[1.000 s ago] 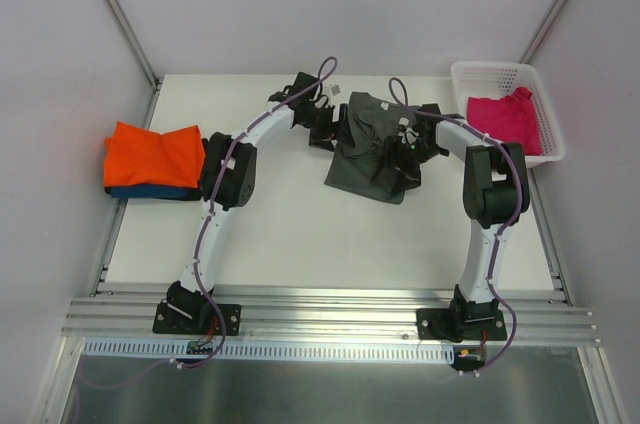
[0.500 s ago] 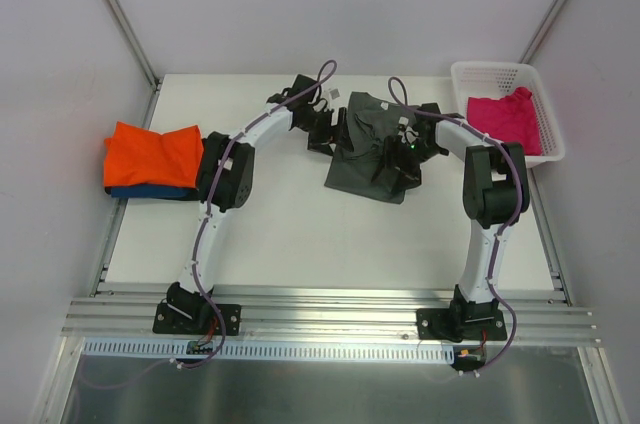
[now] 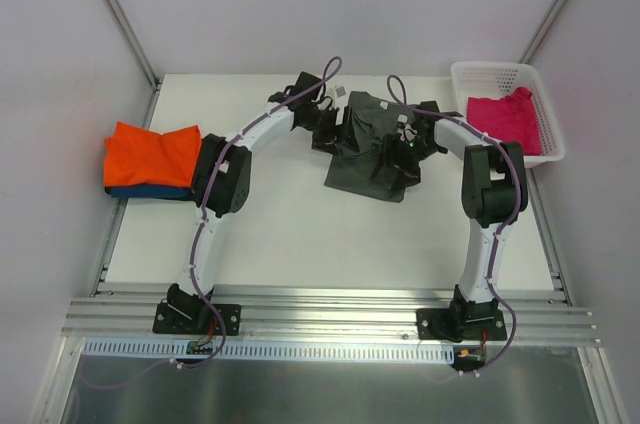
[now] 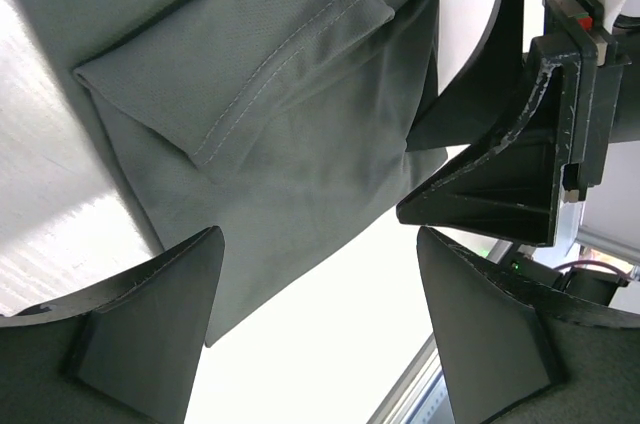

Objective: Fold and stack the t-shirts
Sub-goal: Fold the tshirt

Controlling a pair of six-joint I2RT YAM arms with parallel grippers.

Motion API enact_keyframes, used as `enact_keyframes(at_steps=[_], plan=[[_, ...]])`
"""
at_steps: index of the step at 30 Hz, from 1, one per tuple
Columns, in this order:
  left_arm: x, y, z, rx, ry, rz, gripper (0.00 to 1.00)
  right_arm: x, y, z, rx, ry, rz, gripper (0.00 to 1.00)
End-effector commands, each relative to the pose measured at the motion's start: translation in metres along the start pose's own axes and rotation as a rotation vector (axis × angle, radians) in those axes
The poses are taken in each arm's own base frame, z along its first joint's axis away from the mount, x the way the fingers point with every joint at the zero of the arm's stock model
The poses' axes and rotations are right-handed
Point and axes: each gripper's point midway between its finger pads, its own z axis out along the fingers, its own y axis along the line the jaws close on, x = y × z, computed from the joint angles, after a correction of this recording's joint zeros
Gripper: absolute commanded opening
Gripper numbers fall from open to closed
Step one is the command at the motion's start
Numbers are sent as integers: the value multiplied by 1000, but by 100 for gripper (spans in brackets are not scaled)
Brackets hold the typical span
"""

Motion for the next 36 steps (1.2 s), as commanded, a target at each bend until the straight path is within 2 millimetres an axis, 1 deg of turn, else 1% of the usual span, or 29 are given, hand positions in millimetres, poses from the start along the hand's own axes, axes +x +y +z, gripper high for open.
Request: enact_keyframes(at_steps=[1,4,5,6,8,9,14,15,16,17,20,23,25,26,29,31,36], plan=[[5,-16,1,31,16,29,79,-10,7,-1,-2,-29,-45,76],[5,-14,8,33,23,27,79,-9,6,0,-2,-25,-42,76],[4,-14,10,33,22,30,78,-10,6,1,-2,-24,-42,76],[6,-9,15,30,32,20,75,-10,5,1,-2,-23,-40,76],[3,-7,17,30,26,21,75,-10,6,1,-2,-24,-41,76],[5,-3,21,25,33,12,75,-11,6,1,-2,-24,-42,76],[2,1,28,27,32,-2,71,-12,6,0,0,-29,-45,76],[1,1,28,27,29,0,70,-12,5,0,1,-30,-43,76],[1,2,29,25,27,-2,66,-12,6,0,1,-32,-46,76],[0,3,28,23,26,-3,64,-12,5,0,2,-33,-43,76],[-4,5,27,22,14,-5,62,-12,5,1,3,-30,-43,76],[-7,7,26,18,6,-3,58,-10,5,2,5,-26,-44,76],[-9,6,24,18,0,-2,56,-10,4,1,7,-28,-39,76],[-10,6,24,19,-3,-1,54,-10,4,1,6,-28,-41,76],[-10,6,25,21,-2,-6,50,-11,5,2,7,-30,-44,76],[-10,7,26,23,0,-8,44,-12,6,2,6,-31,-47,76],[-12,12,31,19,-5,-9,42,-12,6,2,4,-32,-51,76]])
